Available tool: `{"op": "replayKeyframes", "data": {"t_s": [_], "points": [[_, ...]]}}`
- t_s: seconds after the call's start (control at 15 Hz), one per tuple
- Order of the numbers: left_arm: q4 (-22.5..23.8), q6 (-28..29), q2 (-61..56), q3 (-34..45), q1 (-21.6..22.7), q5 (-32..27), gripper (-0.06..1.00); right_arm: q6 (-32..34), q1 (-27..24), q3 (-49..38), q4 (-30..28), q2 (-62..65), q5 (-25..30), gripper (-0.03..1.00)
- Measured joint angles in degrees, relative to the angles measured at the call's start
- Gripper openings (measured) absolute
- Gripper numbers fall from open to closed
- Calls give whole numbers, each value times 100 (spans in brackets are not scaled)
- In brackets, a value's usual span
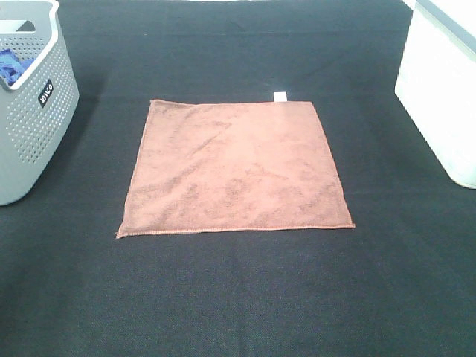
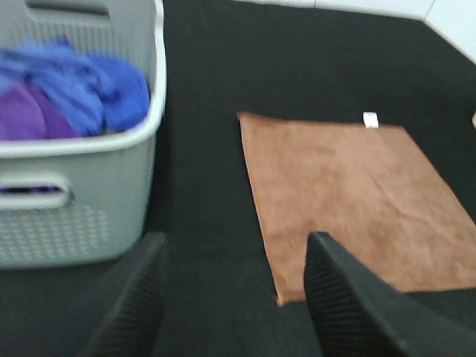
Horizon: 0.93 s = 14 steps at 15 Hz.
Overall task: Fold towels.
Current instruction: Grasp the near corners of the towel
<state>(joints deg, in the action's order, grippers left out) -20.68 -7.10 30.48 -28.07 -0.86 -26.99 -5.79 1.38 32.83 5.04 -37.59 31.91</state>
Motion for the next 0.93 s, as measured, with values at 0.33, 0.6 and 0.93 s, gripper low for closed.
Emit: {"op": "replayKeyframes", "data": {"t_s": [0.33,0.6,0.93], "points": [[-1226,-355,2149,0,0,80,53,0,0,894,613,-1965,6,73],[-3237,-2200,4418,-453,0,-74,53,-367,0,1495,1415,-3850,252,73],[-4962,-3908,6377,-1152,0,-756,54,-1994,-23,1914,3186,-5334,722,73]]}}
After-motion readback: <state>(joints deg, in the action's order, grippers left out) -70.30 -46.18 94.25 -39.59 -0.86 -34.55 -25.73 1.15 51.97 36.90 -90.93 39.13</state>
